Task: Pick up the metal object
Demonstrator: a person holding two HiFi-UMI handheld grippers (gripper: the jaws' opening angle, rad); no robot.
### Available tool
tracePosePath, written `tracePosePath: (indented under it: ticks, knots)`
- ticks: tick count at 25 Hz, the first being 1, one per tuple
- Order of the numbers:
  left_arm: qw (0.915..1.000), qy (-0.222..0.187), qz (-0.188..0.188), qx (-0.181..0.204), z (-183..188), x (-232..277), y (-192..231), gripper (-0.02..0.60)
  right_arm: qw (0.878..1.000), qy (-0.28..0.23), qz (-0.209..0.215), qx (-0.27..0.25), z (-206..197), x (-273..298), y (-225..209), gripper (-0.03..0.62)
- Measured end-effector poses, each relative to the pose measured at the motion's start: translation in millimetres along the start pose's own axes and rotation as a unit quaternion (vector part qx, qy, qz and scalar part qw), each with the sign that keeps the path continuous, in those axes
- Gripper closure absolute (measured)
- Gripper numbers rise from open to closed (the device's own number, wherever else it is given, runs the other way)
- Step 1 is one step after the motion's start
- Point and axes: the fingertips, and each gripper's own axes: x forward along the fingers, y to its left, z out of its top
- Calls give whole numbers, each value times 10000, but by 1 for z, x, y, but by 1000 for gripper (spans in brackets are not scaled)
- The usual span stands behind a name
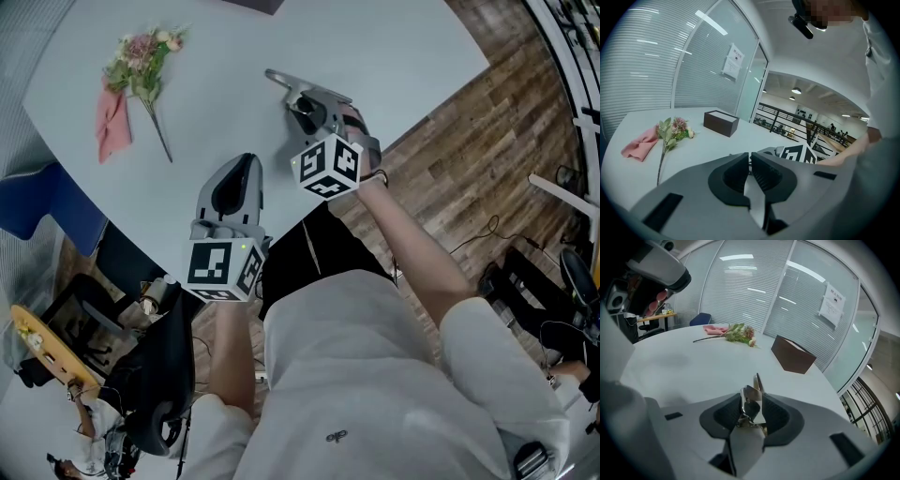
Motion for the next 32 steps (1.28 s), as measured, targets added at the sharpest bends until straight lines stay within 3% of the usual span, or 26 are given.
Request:
tracePosePath:
  ticks: [32]
  knots:
    - [9999,-14,-7,113,5,-4,-2,551,9995,92,-254,-139,5,-1,-12,523]
